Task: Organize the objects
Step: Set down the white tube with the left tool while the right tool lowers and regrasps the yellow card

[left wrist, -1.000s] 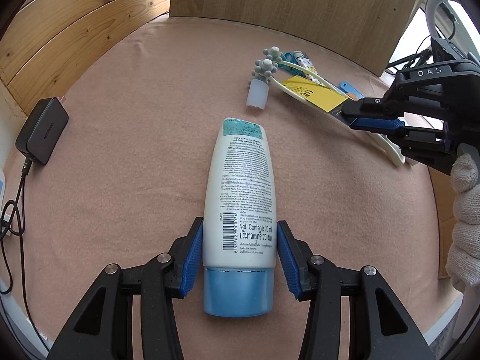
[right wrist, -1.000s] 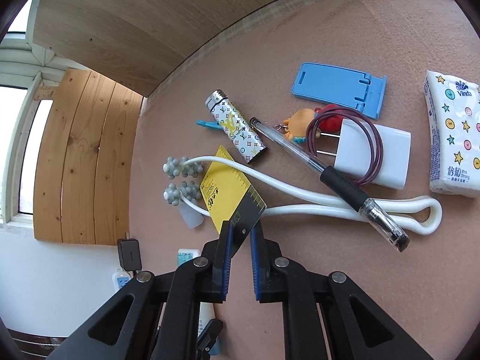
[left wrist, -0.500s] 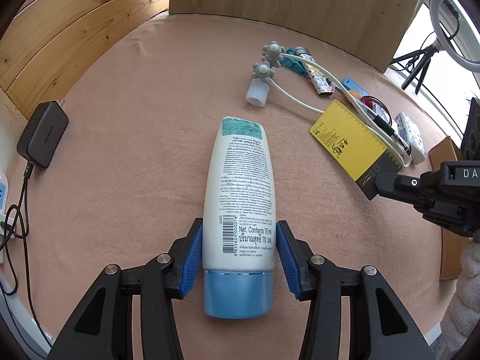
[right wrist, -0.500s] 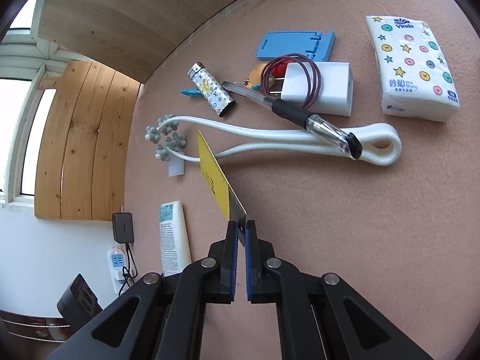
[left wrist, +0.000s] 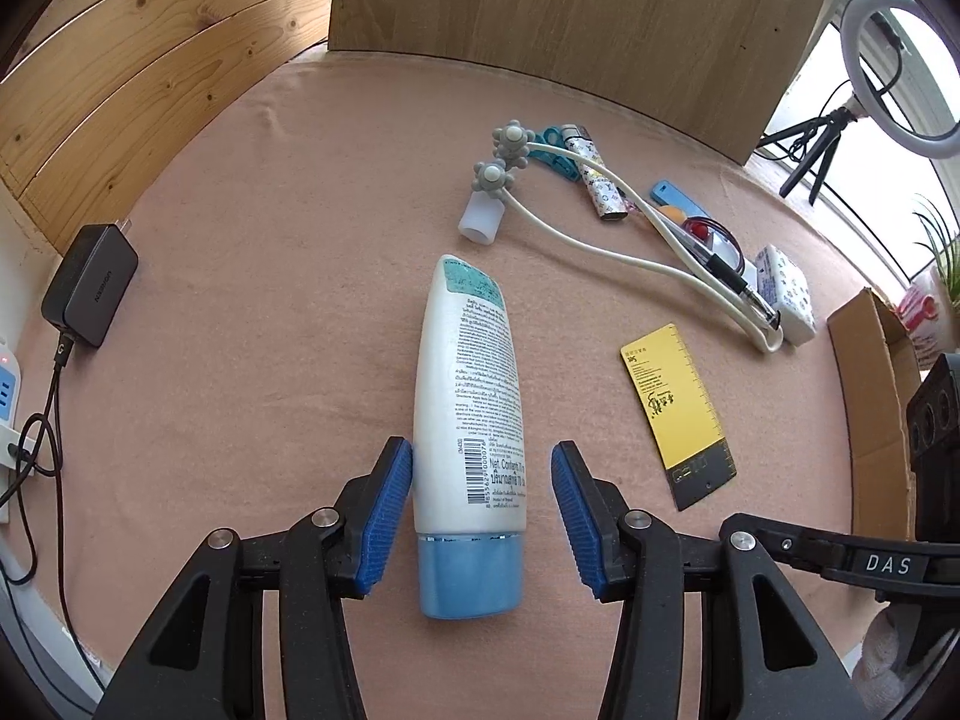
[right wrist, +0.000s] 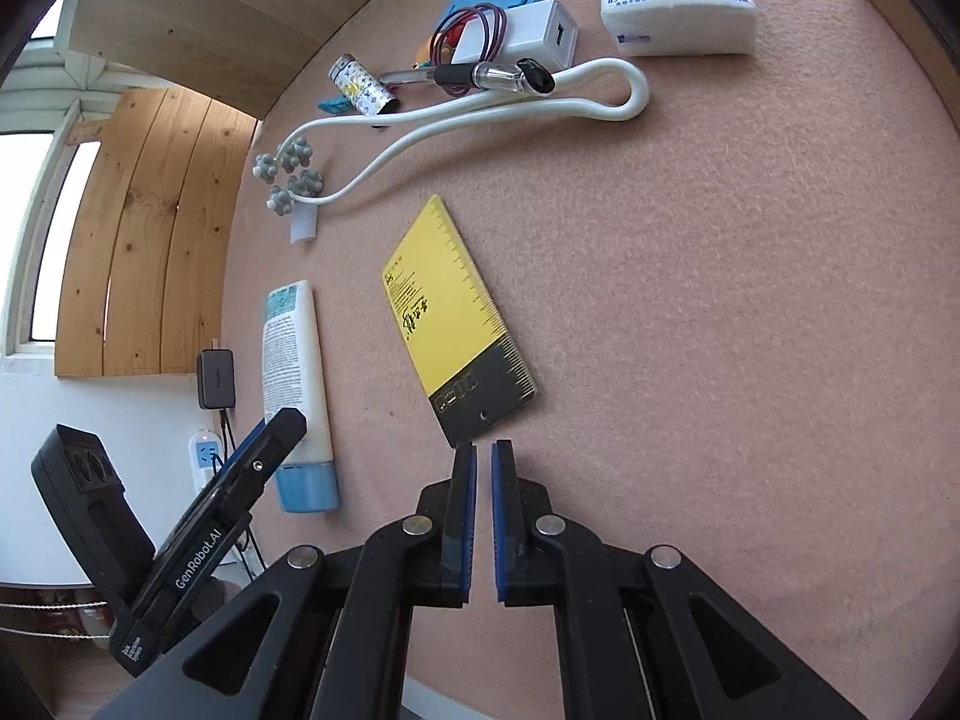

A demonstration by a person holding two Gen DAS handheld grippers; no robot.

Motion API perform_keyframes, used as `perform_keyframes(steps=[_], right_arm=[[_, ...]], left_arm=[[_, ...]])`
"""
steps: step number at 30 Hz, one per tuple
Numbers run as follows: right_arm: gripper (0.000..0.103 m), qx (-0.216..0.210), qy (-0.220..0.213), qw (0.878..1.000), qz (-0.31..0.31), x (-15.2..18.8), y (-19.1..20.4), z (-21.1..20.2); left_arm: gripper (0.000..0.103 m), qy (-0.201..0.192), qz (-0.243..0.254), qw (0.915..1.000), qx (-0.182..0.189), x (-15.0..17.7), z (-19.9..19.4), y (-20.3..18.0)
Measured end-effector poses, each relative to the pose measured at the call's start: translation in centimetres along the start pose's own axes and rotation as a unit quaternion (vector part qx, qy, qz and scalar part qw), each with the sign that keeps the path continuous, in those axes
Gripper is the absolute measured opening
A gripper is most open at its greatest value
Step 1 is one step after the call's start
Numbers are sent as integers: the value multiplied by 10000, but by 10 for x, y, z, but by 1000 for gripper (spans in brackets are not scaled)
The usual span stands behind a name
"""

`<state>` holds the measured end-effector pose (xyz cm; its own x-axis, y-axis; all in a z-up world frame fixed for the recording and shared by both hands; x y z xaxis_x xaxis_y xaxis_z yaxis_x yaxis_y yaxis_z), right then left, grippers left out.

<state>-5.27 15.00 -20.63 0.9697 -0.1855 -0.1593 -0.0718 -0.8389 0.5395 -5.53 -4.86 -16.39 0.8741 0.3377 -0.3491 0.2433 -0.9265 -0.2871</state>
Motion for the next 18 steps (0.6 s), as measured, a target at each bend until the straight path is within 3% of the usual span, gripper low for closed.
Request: perform_keyframes(steps=[5,7,9,13,18], right_arm=[[16,519,-250,9971,-499,-5,-2,-23],[38,638,-403,9952,-619,-16,-3,-31],[49,688,-481,9937,-744,-27,-2,-35],[49,805,-395,9917,-917,-46,-1,-28],[49,638,-170,9939,-879,-58,-5,-11]], left_arm=[[52,-11,35,10000,88,4,-2,-16],[52,-121,69,9999,75,6,-6,-23],[52,-303,126,9995,28,6,-14,-30],[56,-657,119,9978,7,1,-31,-38],[57,62,-2,9975,704,7,-13,-57]])
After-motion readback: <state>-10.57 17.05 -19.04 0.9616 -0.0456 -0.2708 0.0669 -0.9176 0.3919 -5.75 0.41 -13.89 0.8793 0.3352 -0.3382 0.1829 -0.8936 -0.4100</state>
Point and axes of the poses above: each gripper's, at about its wrist camera, not at the fingertips, and z roughly the way its jaws point, y to its left, x to its underside, the point moved 7 cm from there along z, roughly the way its jaws point, and after that the axes turned 14 degrees about -z, right-handed, at the moved point
